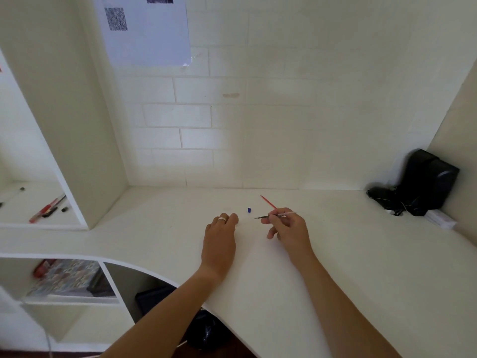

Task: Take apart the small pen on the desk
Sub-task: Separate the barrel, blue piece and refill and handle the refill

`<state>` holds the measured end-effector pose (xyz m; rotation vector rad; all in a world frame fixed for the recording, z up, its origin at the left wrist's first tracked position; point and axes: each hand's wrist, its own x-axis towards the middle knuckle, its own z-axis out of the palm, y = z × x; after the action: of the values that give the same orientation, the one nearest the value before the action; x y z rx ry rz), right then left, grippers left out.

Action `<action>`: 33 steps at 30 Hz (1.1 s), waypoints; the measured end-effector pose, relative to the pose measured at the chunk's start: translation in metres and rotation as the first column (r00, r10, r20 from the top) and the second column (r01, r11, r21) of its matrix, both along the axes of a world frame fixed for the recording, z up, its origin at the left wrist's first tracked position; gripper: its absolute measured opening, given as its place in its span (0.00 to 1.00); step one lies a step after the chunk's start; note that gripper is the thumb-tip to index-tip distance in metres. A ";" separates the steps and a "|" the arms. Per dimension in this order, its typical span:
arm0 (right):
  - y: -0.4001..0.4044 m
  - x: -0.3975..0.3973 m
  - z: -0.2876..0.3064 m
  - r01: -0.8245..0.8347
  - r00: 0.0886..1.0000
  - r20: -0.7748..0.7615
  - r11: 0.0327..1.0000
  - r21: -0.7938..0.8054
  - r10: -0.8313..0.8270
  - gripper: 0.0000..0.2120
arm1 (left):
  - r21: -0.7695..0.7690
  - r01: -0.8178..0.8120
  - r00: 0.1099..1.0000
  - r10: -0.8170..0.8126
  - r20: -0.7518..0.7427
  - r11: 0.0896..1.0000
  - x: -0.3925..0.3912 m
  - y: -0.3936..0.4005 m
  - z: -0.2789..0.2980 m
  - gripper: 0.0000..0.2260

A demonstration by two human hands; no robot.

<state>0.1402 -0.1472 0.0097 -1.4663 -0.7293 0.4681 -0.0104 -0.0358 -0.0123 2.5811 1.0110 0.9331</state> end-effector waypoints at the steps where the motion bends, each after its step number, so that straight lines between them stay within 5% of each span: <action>1: 0.000 -0.001 0.000 -0.008 1.000 0.006 1.000 -0.010 0.008 0.03 | 0.002 0.005 1.000 -0.005 0.002 1.000 0.000 0.000 0.000 0.15; 13: 0.000 -0.001 0.000 -0.006 1.000 -0.018 1.000 0.008 0.006 0.04 | -0.017 0.033 0.999 -0.033 0.019 0.999 0.000 0.001 -0.001 0.15; 21: 0.002 -0.002 -0.002 -0.134 0.983 0.116 0.990 -0.048 0.139 0.03 | -0.005 0.103 0.995 -0.103 0.014 0.995 0.000 0.001 -0.002 0.15; 25: 0.003 -0.004 -0.001 -0.081 0.997 -0.006 0.997 -0.004 0.081 0.10 | -0.021 0.098 0.995 -0.098 0.028 0.995 0.000 0.001 -0.001 0.16; 28: 0.001 -0.001 -0.001 0.044 0.993 -0.111 0.995 0.092 -0.033 0.06 | -0.041 0.098 0.995 -0.097 0.030 0.994 -0.001 0.000 -0.001 0.17; 33: 0.000 -0.005 -0.001 -0.033 0.992 0.125 0.999 -0.025 0.036 0.04 | -0.012 0.103 0.995 -0.103 0.002 0.995 0.001 0.001 -0.002 0.16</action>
<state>0.1354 -0.1471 0.0085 -1.5164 -0.8524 0.4144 -0.0095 -0.0346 -0.0140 2.5943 0.8715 0.9004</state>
